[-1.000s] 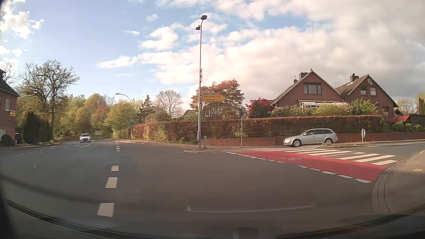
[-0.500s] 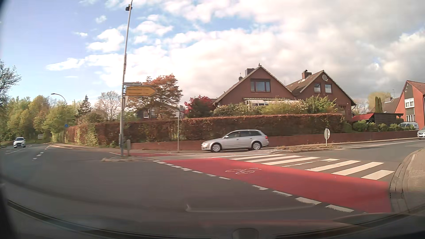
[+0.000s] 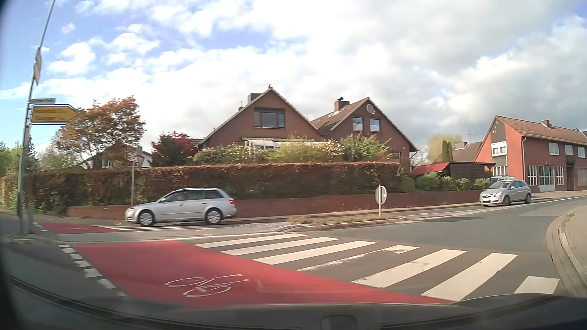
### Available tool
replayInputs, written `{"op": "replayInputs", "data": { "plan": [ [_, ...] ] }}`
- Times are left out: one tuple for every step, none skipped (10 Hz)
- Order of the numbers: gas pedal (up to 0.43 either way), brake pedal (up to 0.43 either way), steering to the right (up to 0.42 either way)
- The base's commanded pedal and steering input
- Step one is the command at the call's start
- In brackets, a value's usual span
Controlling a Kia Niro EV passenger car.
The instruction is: Follow the waypoints while adhering to traffic rules and regulations
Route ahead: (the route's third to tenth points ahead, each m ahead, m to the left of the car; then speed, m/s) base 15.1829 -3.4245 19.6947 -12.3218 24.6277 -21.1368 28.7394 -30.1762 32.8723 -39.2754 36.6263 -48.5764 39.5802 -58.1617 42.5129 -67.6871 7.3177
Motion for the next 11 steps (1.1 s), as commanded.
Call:
{"op": "replayInputs", "data": {
  "plan": [
    [0.197,0.0,0.298],
    [0.197,0.006,0.302],
    [0.197,0.0,0.304],
    [0.197,0.0,0.302],
    [0.197,0.0,0.297],
    [0.197,0.0,0.291],
    [0.197,0.0,0.288],
    [0.197,0.0,0.287],
    [0.197,0.0,0.284],
    [0.209,0.0,0.276],
    [0.22,0.0,0.265]
  ]
}}
